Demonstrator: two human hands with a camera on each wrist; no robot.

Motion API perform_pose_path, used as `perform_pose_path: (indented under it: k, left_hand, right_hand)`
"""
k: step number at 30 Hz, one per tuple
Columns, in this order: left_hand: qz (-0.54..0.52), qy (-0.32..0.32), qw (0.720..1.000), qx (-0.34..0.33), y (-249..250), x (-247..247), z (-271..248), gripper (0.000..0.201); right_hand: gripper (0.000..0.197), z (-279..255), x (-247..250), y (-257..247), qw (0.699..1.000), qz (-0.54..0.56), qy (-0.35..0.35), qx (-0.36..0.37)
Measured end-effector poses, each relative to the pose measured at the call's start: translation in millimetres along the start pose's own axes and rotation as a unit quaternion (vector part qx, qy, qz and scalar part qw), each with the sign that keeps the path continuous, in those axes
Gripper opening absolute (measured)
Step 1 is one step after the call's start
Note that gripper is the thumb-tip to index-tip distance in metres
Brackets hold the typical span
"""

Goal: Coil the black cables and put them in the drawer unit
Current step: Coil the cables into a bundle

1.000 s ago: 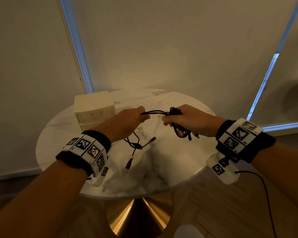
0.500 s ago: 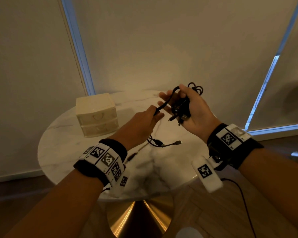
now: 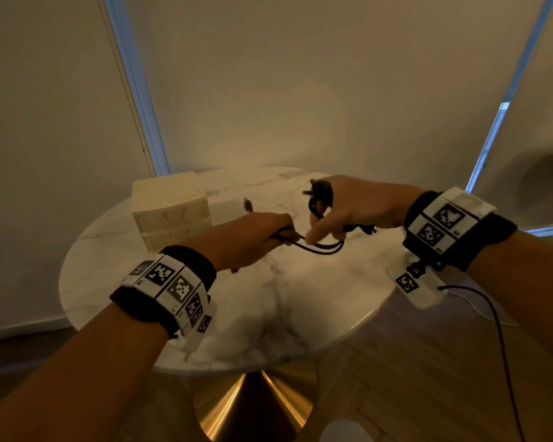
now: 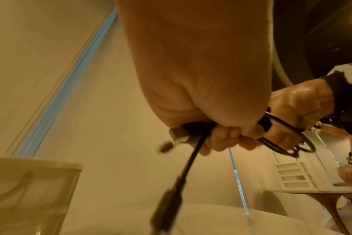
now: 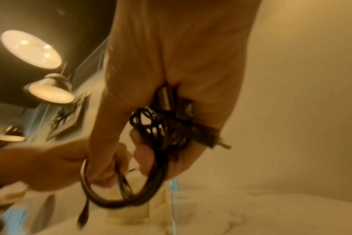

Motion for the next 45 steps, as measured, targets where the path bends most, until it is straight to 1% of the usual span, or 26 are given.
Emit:
perform_pose_path:
  k: [2, 3, 4, 7, 9, 11, 13, 15, 18, 21, 23, 24, 26, 28, 29, 31, 32, 33, 34, 37, 38, 40, 42, 44, 45]
  left_hand:
    - [0.028, -0.014, 0.999, 0.011, 0, 4, 2, 0.022]
    - [0.039, -0.022, 0.999, 0.02, 0, 5, 3, 0.025]
    - [0.046, -0.029, 0.998, 0.028, -1, 6, 4, 0.026]
    - [0.042, -0.04, 0.998, 0.035, -6, 7, 3, 0.019]
    - [0.04, -0.05, 0.997, 0.043, -8, 5, 1, 0.016]
    - [0.034, -0.063, 0.996, 0.048, -9, 2, 0, 0.015]
    - [0.012, -0.069, 0.996, 0.048, -11, 1, -2, 0.018]
    - [-0.012, -0.054, 0.997, 0.046, -12, 2, -6, 0.024]
    - [-0.042, -0.015, 0.998, 0.042, -13, 7, -13, 0.028]
    - [-0.092, 0.054, 0.993, 0.047, -14, 14, -17, 0.038]
    - [-0.117, 0.099, 0.987, 0.045, -12, 16, -16, 0.041]
    - [-0.128, 0.121, 0.983, 0.045, -10, 17, -15, 0.042]
    - [-0.127, 0.167, 0.976, 0.061, -6, 19, -14, 0.042]
    - [-0.097, 0.198, 0.971, 0.089, -1, 19, -12, 0.041]
    - [-0.082, 0.201, 0.971, 0.101, 2, 17, -10, 0.039]
    - [-0.062, 0.187, 0.973, 0.123, 6, 11, -6, 0.034]
    - [-0.057, 0.174, 0.975, 0.129, 7, 8, -3, 0.031]
    - [-0.059, 0.161, 0.976, 0.133, 6, 6, -2, 0.03]
    - [-0.067, 0.151, 0.978, 0.131, 5, 5, -2, 0.031]
    - [-0.107, 0.123, 0.98, 0.115, 2, 2, -5, 0.041]
    - [-0.118, 0.11, 0.981, 0.106, 3, 0, -6, 0.04]
    - [-0.124, 0.092, 0.984, 0.086, 6, -4, -6, 0.031]
    - [-0.123, 0.095, 0.985, 0.073, 8, -6, -6, 0.027]
    - [-0.125, 0.1, 0.985, 0.066, 9, -7, -6, 0.028]
    - [-0.124, 0.102, 0.985, 0.064, 10, -7, -7, 0.029]
  right_hand:
    - [0.061, 2, -11, -1, 0.996, -0.064, -0.037, -0.047]
    - [0.063, 3, -16, -1, 0.993, -0.085, -0.053, -0.059]
    - [0.061, 5, -20, -1, 0.991, -0.091, -0.067, -0.066]
    - [0.05, 7, -32, -1, 0.992, -0.038, -0.11, -0.051]
    - [0.047, 9, -39, -1, 0.991, -0.051, -0.117, -0.049]
    - [0.034, 13, -44, -1, 0.99, -0.092, -0.094, -0.041]
    - [0.024, 14, -40, 0, 0.995, -0.082, -0.056, -0.026]
    - [0.025, 12, -30, 4, 0.999, -0.044, -0.028, -0.017]
    - [0.034, 8, -19, 12, 1.0, 0.008, 0.002, -0.002]
    - [0.037, 9, -14, 20, 0.99, 0.121, 0.062, 0.03]
    - [0.031, 12, -16, 24, 0.966, 0.231, 0.107, 0.042]
    - [0.028, 13, -18, 26, 0.946, 0.293, 0.128, 0.049]
    - [0.024, 19, -24, 31, 0.891, 0.418, 0.164, 0.064]
    - [0.021, 24, -29, 32, 0.829, 0.518, 0.191, 0.088]
    - [0.021, 26, -33, 30, 0.798, 0.562, 0.192, 0.108]
    - [0.026, 30, -39, 19, 0.73, 0.641, 0.171, 0.166]
    - [0.029, 31, -41, 13, 0.701, 0.667, 0.164, 0.192]
    - [0.031, 31, -42, 9, 0.681, 0.683, 0.162, 0.21]
    - [0.031, 32, -41, 7, 0.673, 0.686, 0.165, 0.221]
    - [0.037, 28, -34, 8, 0.664, 0.687, 0.181, 0.233]
    - [0.036, 25, -31, 9, 0.656, 0.692, 0.189, 0.233]
    - [0.034, 22, -25, 11, 0.631, 0.71, 0.205, 0.237]
    - [0.03, 22, -23, 14, 0.613, 0.723, 0.22, 0.233]
    - [0.021, 24, -24, 18, 0.612, 0.723, 0.233, 0.221]
    - [0.017, 24, -24, 19, 0.617, 0.718, 0.238, 0.218]
Point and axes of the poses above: each hand's wrist, its own z-axis towards the middle knuckle, its own x-axis out of the back of the hand, y = z × x, the point moved 6 cm from there along z, towards the middle knuckle, and after that the axes turned 15 degrees about -y, right-handed, at the moved point
